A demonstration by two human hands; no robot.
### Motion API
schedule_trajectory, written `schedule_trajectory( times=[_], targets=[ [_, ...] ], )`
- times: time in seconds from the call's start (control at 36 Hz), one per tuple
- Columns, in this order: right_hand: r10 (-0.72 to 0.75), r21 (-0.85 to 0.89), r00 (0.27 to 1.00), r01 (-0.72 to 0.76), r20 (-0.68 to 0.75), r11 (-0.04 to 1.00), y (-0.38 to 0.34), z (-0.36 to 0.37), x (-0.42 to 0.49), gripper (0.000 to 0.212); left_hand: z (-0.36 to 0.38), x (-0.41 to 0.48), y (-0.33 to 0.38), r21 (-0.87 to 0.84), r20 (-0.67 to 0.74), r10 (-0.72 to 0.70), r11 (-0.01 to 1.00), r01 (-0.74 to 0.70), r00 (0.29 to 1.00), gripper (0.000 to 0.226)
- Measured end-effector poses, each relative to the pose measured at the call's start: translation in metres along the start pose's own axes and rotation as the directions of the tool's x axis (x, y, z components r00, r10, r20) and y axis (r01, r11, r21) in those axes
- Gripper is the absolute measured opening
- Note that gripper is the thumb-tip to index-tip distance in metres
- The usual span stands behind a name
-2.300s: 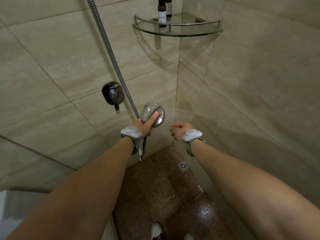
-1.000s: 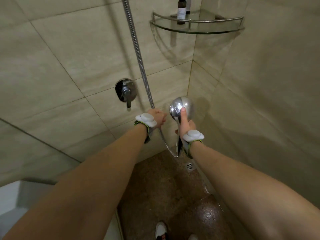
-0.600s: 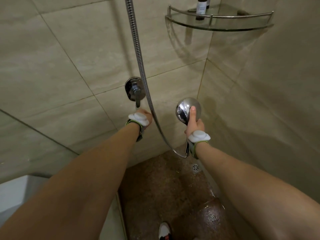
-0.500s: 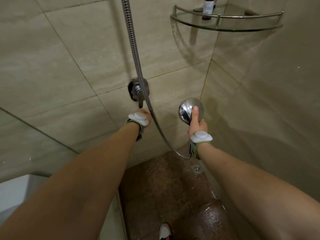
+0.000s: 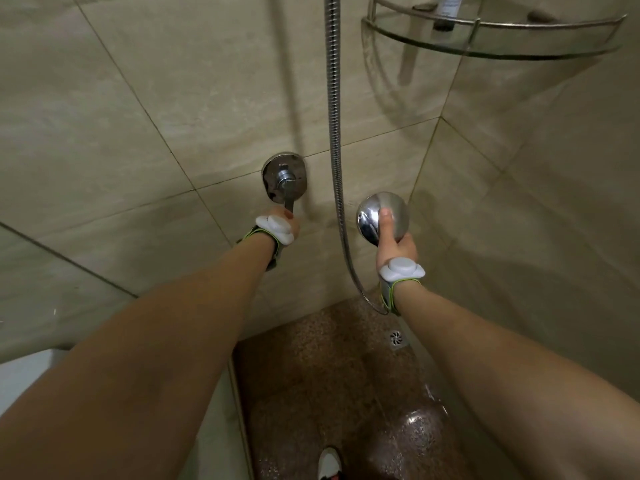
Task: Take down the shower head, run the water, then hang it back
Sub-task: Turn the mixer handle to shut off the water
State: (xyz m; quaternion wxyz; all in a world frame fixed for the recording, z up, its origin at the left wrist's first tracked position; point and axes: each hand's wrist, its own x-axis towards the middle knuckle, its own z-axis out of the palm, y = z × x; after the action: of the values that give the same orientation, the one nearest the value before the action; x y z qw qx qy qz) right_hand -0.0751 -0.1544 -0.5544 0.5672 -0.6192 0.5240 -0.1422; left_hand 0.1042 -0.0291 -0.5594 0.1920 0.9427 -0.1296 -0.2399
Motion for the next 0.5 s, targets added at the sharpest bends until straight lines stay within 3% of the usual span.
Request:
schedule_trajectory(
  times=[0.17,0.28,0.5],
  targets=[
    [0.021,-0.05,1.0,-0.021,0.005,0.999,-0.007,-0.003,0.003,0.086,0.0,0.011,-0.003,0.373,0.083,0.02,0.926,-0.05,0.996,0.06],
    [0.031,-0.064,0.999,-0.031,-0.01,0.997,-0.007,-0.003,0.009,0.085,0.013,0.036,-0.014,0.482,0.117,0.02,0.873,-0.074,0.993,0.066],
    [0.027,-0.075,0.999,-0.029,-0.021,0.997,-0.007,0.0,0.016,0.083,0.008,0.024,-0.008,0.581,0.228,0.172,0.766,-0.276,0.958,0.08]
  ],
)
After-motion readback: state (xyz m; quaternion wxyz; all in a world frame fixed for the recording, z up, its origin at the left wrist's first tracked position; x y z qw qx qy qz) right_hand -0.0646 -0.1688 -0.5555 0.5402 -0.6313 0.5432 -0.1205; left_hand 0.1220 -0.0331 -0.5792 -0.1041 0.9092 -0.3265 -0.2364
